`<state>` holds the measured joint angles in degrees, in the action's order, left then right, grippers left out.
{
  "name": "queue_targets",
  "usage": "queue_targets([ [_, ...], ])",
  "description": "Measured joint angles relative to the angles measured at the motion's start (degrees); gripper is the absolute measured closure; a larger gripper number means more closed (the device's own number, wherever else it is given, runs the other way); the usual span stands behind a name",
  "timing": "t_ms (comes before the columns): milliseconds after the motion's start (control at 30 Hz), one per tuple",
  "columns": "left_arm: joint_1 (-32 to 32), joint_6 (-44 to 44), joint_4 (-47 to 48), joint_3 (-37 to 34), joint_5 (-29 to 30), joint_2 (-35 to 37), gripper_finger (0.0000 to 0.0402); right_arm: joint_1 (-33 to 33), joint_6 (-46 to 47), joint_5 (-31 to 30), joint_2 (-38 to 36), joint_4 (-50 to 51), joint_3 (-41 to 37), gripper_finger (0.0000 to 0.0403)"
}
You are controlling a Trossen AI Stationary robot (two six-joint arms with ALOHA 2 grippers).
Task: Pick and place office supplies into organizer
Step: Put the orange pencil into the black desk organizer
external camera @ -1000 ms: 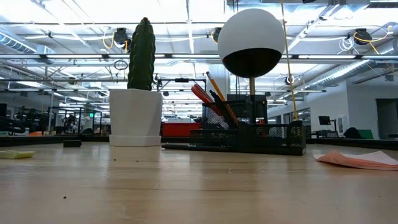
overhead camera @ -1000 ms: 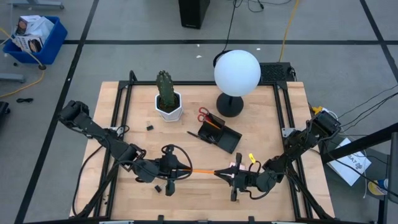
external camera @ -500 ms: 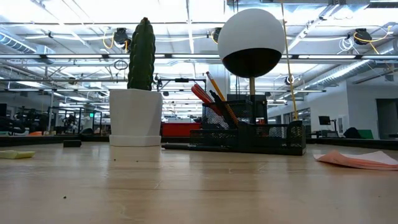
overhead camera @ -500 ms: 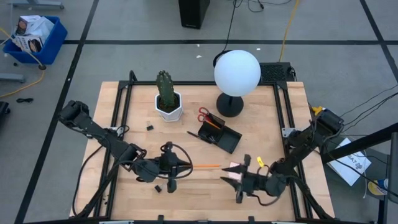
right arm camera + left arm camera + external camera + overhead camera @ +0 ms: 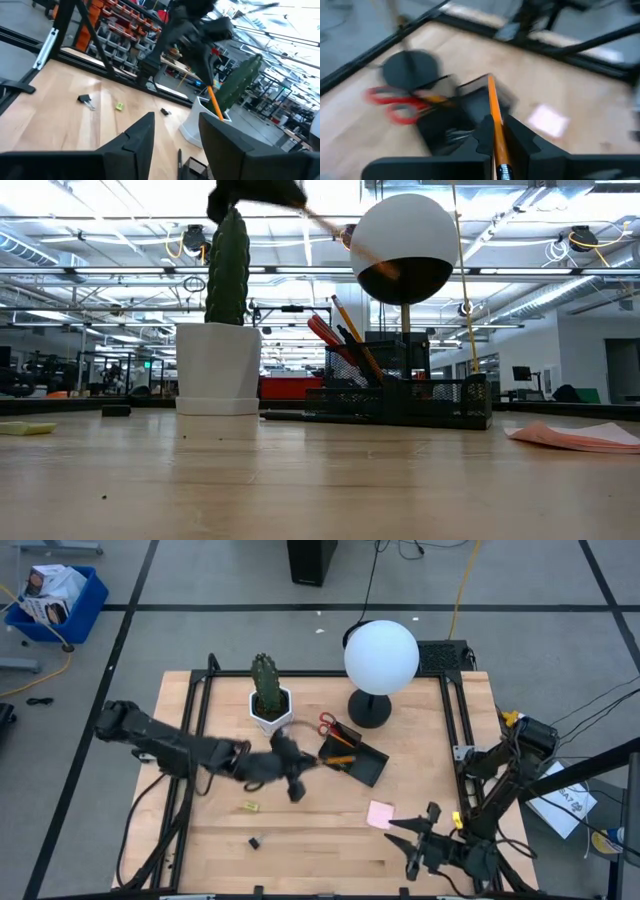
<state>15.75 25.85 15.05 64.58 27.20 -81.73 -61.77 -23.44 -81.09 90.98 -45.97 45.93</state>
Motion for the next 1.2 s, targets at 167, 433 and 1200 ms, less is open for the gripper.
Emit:
queue_targets([
  [167, -8.1, -1.2, 8.2, 6.7, -7.8, 0.0, 0.0379, -0.3, 1.6, -0.3, 0.0, 2.5, 0.0, 0.0259],
  [433, -17.7, -3.6, 16.9, 14.1, -19.5, -2.5, 0.0376, -0.2, 2.4, -0.2, 0.0, 3.2, 0.0, 0.0261],
  [1200, -23.0, -8.2, 27.7, 33.3, -26.0, -23.8, 0.0355, -0.2, 6.4, 0.1, 0.0, 6.0, 0.0, 0.0269],
])
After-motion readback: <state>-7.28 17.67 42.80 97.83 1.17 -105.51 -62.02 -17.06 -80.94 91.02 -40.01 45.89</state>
